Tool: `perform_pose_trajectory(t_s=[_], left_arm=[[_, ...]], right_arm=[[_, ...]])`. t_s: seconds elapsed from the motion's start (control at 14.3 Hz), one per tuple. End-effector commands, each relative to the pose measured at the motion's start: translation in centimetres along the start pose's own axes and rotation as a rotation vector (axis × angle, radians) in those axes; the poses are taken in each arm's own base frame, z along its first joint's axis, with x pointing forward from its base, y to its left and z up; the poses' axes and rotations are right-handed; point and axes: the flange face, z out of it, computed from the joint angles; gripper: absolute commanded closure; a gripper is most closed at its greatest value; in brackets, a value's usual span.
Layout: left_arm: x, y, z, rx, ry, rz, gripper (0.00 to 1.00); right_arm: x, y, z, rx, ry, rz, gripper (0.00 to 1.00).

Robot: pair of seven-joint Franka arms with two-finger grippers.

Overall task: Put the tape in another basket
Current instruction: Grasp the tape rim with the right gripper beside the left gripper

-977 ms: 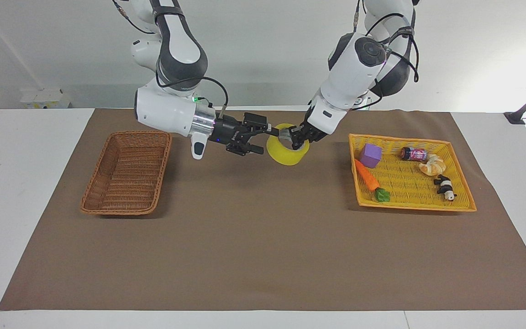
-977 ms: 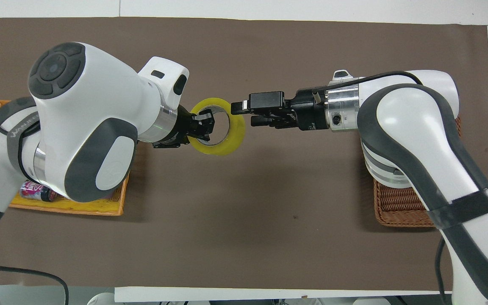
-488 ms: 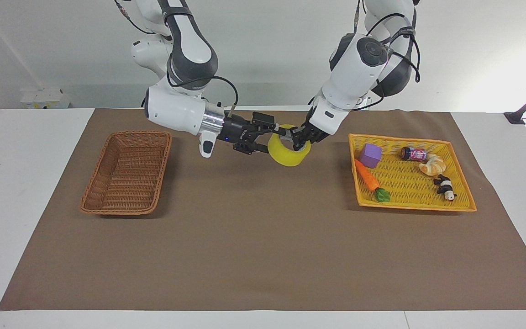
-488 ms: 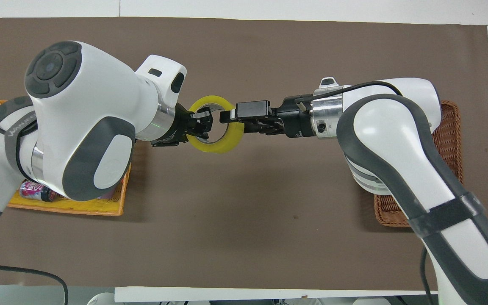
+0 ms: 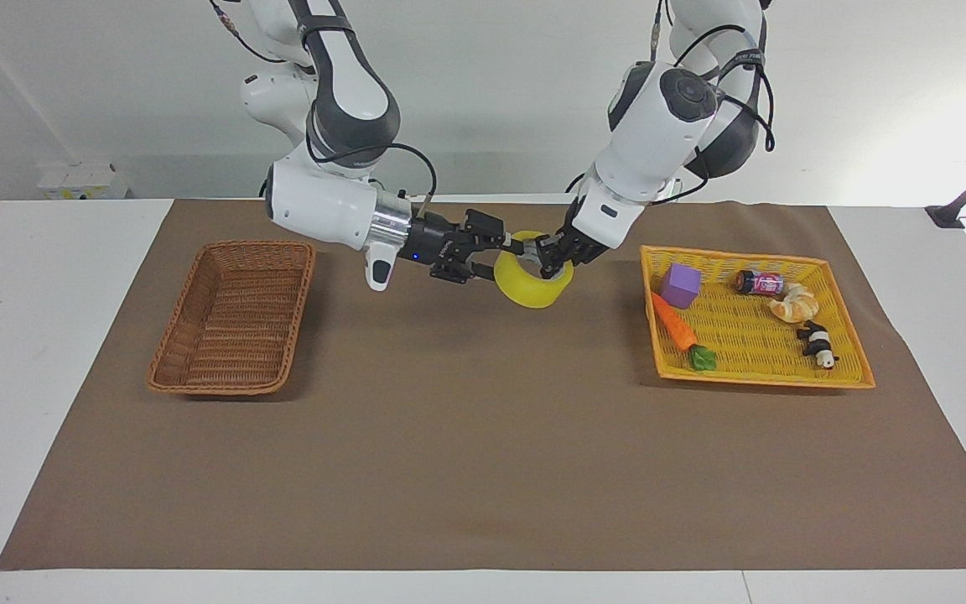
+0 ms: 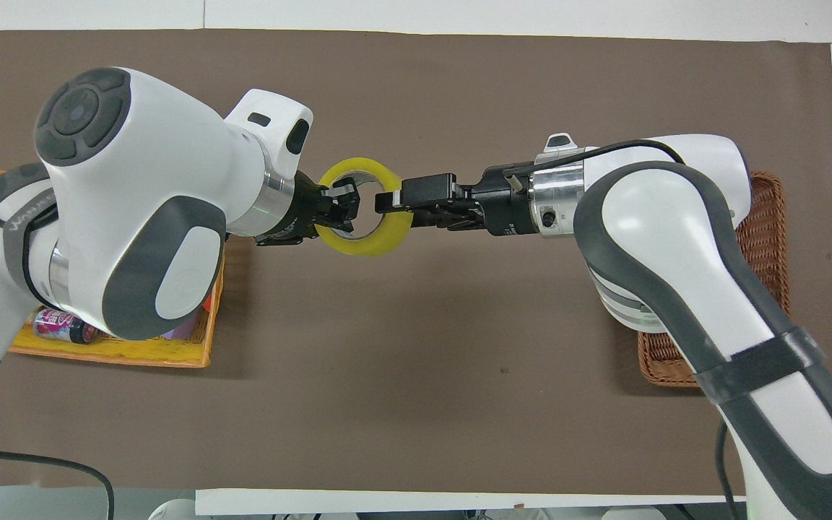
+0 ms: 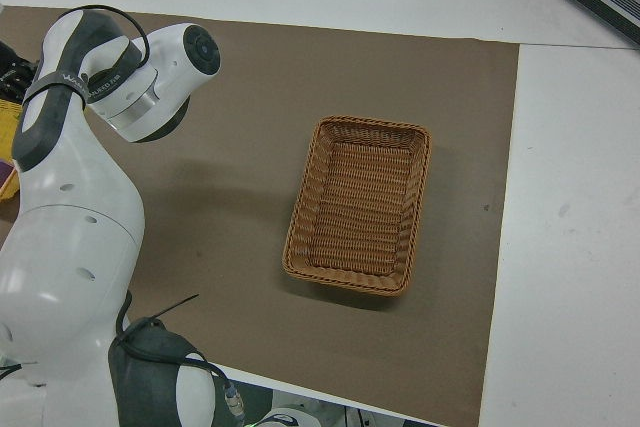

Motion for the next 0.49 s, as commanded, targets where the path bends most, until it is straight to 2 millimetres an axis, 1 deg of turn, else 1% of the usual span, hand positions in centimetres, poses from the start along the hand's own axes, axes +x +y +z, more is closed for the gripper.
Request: perform_pose_trajectory(t_s=[0.0, 0.07, 0.28, 0.35, 0.42], left_arm=[[0.50, -0.02, -0.63, -0.007, 0.026, 0.011, 1.00], [0.53, -0.05, -0.63, -0.002, 0.030, 0.013, 1.00], [0.50, -0.07, -0.60, 0.000, 0.028, 0.011, 1.00], [0.53, -0.02, -0.70, -0.004, 0.031, 0.010, 0.97], [0.55, 0.07, -0.86, -0.009, 0.034, 0.011, 0.63]], right_arm=[[-0.29, 0.22, -0.42, 0.020, -0.001, -0.013, 0.65], [-0.27, 0.15, -0.44, 0.019, -0.001, -0.015, 0.83], [-0.31, 0.01, -0.34, 0.020, 0.000, -0.019, 1.00], [-0.33, -0.06, -0.39, 0.021, 0.001, -0.018, 1.00], [-0.36, -0.07, -0.37, 0.021, -0.002, -0.018, 1.00]])
